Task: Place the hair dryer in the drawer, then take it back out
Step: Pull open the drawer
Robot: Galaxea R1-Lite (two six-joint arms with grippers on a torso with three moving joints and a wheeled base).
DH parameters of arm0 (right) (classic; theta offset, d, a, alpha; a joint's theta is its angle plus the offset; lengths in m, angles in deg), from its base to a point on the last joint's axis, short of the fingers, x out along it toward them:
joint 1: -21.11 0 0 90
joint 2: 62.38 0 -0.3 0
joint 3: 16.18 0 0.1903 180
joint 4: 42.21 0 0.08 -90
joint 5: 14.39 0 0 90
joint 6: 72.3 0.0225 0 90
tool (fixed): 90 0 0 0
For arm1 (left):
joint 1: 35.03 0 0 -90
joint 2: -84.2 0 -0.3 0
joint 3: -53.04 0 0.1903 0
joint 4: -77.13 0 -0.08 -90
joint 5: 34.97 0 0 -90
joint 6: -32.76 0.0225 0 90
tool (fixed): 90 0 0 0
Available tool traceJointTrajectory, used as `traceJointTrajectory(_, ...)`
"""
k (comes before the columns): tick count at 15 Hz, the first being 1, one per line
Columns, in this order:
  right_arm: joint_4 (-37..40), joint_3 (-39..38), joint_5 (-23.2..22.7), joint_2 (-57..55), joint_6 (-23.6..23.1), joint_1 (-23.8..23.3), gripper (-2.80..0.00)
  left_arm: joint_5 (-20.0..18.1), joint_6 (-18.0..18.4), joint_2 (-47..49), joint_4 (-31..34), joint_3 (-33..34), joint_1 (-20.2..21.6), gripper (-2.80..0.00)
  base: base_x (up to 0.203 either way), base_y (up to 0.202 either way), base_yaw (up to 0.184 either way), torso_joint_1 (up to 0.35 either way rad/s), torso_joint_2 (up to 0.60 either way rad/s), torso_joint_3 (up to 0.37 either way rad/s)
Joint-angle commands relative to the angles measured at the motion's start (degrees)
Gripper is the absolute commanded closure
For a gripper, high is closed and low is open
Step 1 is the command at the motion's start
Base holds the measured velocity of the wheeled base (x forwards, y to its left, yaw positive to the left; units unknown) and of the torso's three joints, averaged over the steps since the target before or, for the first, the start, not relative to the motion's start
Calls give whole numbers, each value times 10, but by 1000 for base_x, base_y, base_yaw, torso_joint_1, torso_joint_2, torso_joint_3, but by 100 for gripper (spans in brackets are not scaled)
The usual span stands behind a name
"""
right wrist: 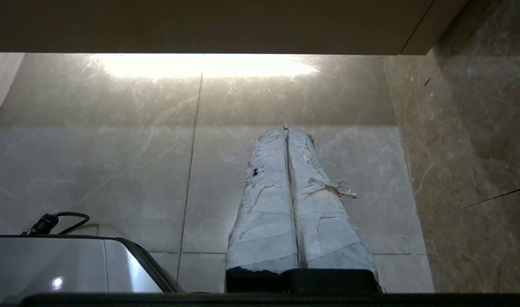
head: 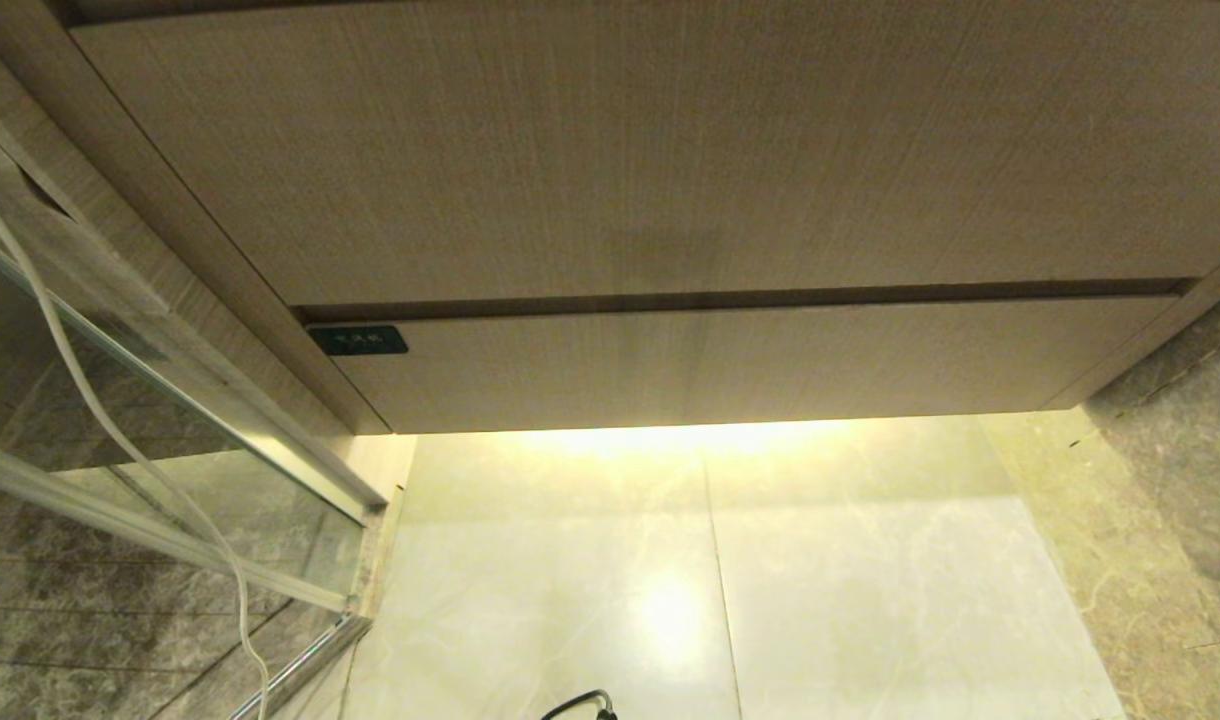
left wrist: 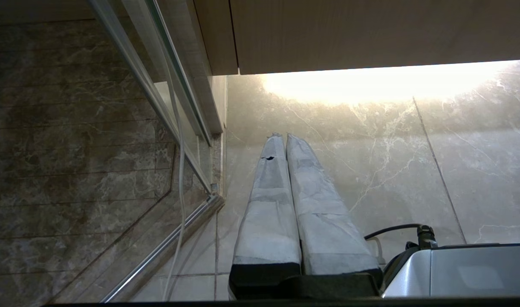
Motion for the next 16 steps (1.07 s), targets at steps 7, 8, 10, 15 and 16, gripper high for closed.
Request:
traceJointTrajectory(7, 0, -1, -2, -1, -14, 0, 0, 0, 0, 1, 0, 1, 0, 0, 0, 0, 0, 0, 0, 0)
traceJointTrajectory(8, -1, -1, 1, -1, -11, 0, 0, 0, 0, 1, 0, 1, 0, 0, 0, 0, 0, 0, 0, 0)
traceJointTrajectory(10, 1, 20, -4, -3, -4, 0, 0, 0, 0, 1, 0, 0, 0, 0, 0, 0, 0, 0, 0, 0)
traceJointTrajectory(15, 135, 347, -27, -227, 21, 2, 0, 0, 0, 1, 1, 1, 0, 0, 0, 0, 0, 0, 0, 0)
traceJointTrajectory(16, 168, 408, -50, -306, 35, 5, 0, 0, 0, 1, 0, 1, 0, 0, 0, 0, 0, 0, 0, 0)
